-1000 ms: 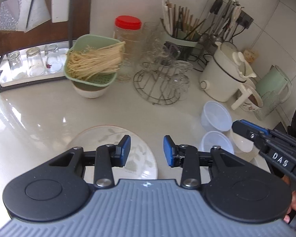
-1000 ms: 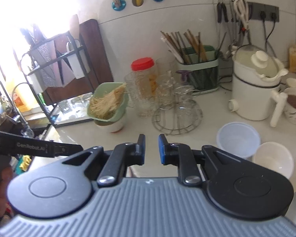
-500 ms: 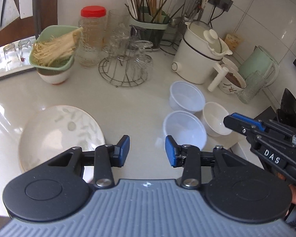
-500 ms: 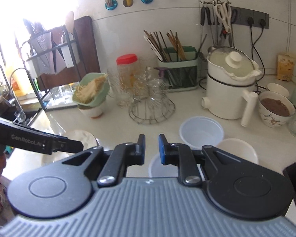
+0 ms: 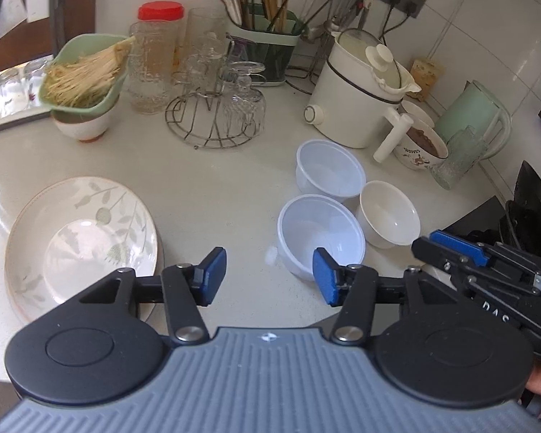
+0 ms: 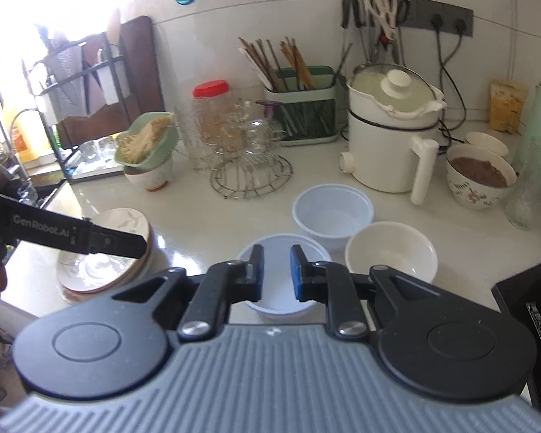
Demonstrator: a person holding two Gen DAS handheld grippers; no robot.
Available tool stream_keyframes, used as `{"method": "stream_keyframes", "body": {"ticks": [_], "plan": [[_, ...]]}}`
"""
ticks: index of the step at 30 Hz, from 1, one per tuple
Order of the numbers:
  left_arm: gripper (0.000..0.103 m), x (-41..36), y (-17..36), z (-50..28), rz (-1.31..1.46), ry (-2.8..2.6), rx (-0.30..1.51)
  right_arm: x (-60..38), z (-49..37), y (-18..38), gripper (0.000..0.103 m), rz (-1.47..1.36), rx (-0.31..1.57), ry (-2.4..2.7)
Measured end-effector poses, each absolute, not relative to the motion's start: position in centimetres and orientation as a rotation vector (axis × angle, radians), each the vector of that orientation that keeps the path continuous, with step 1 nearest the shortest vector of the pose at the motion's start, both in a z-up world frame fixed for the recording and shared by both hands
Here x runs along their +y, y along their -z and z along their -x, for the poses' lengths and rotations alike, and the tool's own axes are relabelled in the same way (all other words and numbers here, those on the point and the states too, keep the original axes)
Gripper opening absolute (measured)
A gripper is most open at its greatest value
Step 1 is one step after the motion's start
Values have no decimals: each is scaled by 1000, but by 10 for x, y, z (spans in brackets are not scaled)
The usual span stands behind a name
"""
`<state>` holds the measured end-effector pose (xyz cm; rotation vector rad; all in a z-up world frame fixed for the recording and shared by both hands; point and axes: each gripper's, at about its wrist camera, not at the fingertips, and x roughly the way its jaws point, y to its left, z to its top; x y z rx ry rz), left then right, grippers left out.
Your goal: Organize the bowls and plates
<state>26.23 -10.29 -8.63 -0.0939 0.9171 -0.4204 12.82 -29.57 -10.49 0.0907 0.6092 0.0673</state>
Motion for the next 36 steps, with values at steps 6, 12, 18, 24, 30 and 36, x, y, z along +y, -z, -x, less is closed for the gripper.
{"method": "stream_keyframes", "body": {"ticks": [6, 12, 18, 24, 30, 36], "plan": [[61, -115, 109, -289, 124, 445, 928, -301, -133, 125, 47, -116, 619, -51], [61, -134, 131, -321, 133, 480, 942, -309, -148, 150, 47, -146, 633, 20], [61, -153, 155, -338, 137, 487, 998, -317, -170, 178, 46, -192, 687, 54], [60, -163, 172, -344, 149, 484, 1044, -320, -176, 189, 46, -225, 700, 55], [49, -179, 179, -351, 132, 503, 1054, -323, -182, 192, 43, -250, 691, 68], [34, -178, 183, -358, 153, 478, 1084, -324, -192, 197, 27, -254, 717, 72]]}}
